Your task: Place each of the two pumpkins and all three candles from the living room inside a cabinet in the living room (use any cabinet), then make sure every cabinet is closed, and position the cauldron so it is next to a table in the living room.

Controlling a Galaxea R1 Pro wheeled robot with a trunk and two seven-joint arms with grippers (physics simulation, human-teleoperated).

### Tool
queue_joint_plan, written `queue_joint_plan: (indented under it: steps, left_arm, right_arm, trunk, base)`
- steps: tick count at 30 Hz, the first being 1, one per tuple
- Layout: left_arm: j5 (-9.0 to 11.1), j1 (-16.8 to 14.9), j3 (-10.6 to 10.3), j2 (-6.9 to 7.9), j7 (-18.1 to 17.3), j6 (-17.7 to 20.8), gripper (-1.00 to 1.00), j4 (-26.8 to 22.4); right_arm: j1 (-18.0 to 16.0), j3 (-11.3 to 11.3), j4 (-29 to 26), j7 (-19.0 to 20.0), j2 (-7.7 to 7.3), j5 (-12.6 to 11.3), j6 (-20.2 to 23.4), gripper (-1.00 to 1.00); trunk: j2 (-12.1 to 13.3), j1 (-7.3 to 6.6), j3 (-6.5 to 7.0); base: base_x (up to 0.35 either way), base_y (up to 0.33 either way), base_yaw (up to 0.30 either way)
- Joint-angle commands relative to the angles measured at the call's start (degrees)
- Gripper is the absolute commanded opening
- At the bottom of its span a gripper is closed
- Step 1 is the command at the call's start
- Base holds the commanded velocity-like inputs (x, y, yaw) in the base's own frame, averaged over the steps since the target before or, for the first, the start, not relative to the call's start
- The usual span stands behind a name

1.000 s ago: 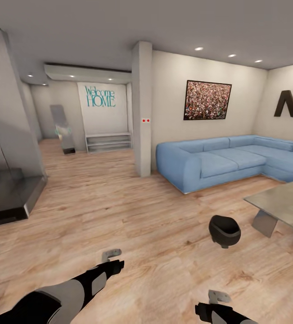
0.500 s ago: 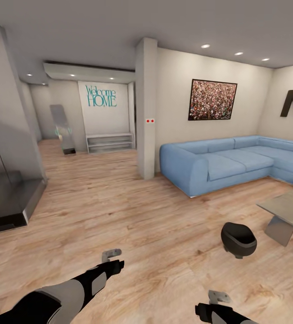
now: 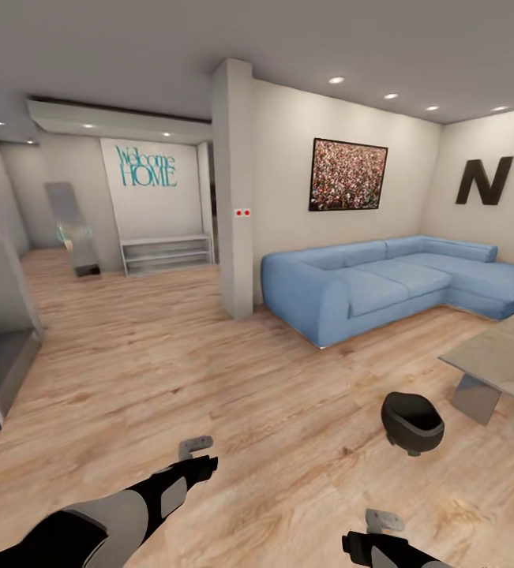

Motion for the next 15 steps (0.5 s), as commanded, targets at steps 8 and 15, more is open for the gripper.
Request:
queue_joint_plan:
  steps: [8,15]
  left_arm:
    - [0.4,-0.1,-0.5,-0.03,0.0,-0.3,1.00,0.2]
    - [0.4,-0.1,-0.5,-0.03,0.0,-0.3,1.00,0.2]
  right_arm:
    - [0.0,0.5,-0.1,-0.3,-0.01,-0.4,0.3,1.00]
    - [0.0,0.5,-0.1,-0.3,-0.01,-0.4,0.3,1.00]
  trunk:
    - [0.0,0.03,-0.06]
    - [0.0,0.03,-0.06]
  base:
    - [0.292,0.213,-0.294]
    - [0.292,0.213,-0.294]
